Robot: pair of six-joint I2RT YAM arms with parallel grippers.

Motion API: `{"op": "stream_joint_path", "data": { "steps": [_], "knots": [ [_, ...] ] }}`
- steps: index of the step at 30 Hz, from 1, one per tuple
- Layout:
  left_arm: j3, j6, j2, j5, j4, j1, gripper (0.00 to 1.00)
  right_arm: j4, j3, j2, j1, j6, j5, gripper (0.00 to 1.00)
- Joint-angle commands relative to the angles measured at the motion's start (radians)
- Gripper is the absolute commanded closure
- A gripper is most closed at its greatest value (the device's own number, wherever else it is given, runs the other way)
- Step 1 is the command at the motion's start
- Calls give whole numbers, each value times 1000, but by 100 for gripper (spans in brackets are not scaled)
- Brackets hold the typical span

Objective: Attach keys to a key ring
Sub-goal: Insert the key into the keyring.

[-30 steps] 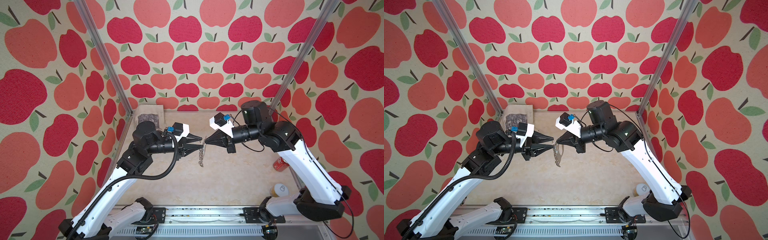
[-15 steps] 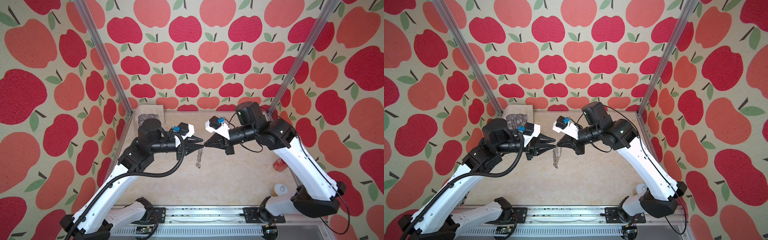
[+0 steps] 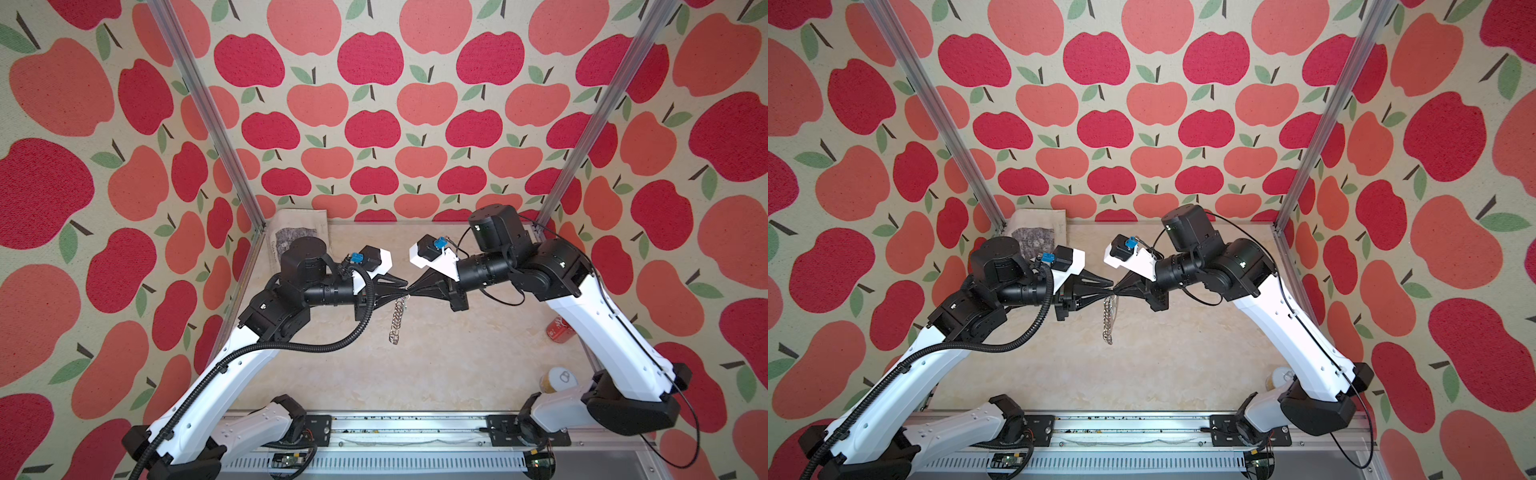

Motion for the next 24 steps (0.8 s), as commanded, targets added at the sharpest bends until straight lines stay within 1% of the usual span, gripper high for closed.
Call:
{"op": "stream_joint_path", "data": {
  "steps": [1,8,24],
  "knots": [
    [32,30,7,4,-24,-7,80,-2,26,-13,10,-20,-11,100],
    [34,33,11,1,-33,-10,89,3,24,-19,10,-23,-10,100],
    [31,32,17,4,-53,-13,90,20,7,-40,10,-25,-8,100]
  ]
}}
